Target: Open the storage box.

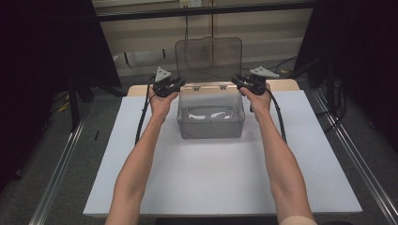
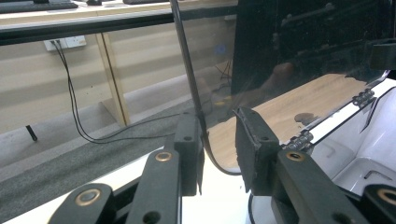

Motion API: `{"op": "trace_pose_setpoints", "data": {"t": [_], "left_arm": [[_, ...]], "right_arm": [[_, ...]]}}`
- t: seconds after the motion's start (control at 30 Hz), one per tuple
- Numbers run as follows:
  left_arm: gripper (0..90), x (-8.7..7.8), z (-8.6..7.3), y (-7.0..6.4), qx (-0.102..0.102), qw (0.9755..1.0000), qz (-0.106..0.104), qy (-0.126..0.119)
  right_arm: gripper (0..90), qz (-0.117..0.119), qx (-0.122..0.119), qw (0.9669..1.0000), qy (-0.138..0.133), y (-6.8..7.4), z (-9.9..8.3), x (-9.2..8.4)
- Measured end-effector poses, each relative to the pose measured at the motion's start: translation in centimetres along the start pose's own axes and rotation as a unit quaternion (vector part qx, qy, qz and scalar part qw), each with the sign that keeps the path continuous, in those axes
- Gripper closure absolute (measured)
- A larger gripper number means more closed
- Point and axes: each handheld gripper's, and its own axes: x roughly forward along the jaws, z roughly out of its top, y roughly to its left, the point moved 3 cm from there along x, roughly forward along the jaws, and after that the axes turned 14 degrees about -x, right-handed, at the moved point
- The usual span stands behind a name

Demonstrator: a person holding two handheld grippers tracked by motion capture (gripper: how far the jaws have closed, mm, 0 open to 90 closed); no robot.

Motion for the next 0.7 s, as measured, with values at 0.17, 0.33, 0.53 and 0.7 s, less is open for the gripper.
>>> {"op": "trace_pose_setpoints", "data": {"t": [0.17, 0.33, 0.53, 0.7], "left_arm": [[70.6, 0.16, 0.06, 0.19, -0.011, 0.9999, -0.005, 0.006], [68.1, 0.43, 0.09, 0.11, -0.019, 0.9997, -0.003, 0.015], [64.6, 0.62, -0.14, 0.18, -0.027, 0.9995, -0.004, 0.018], [63.4, 0.68, -0.26, 0.21, -0.029, 0.9993, -0.001, 0.022]], "right_arm": [[65.3, 0.003, 0.006, 1.0000, 0.003, -0.12, -0.01, 0.15], [64.0, 0.003, 0.015, 0.9998, 0.008, -0.20, 0.05, 0.40], [62.2, 0.002, 0.023, 0.9996, 0.014, -0.21, 0.04, 0.63], [60.8, -0.001, 0.031, 0.9994, 0.017, -0.18, 0.01, 0.85]]}}
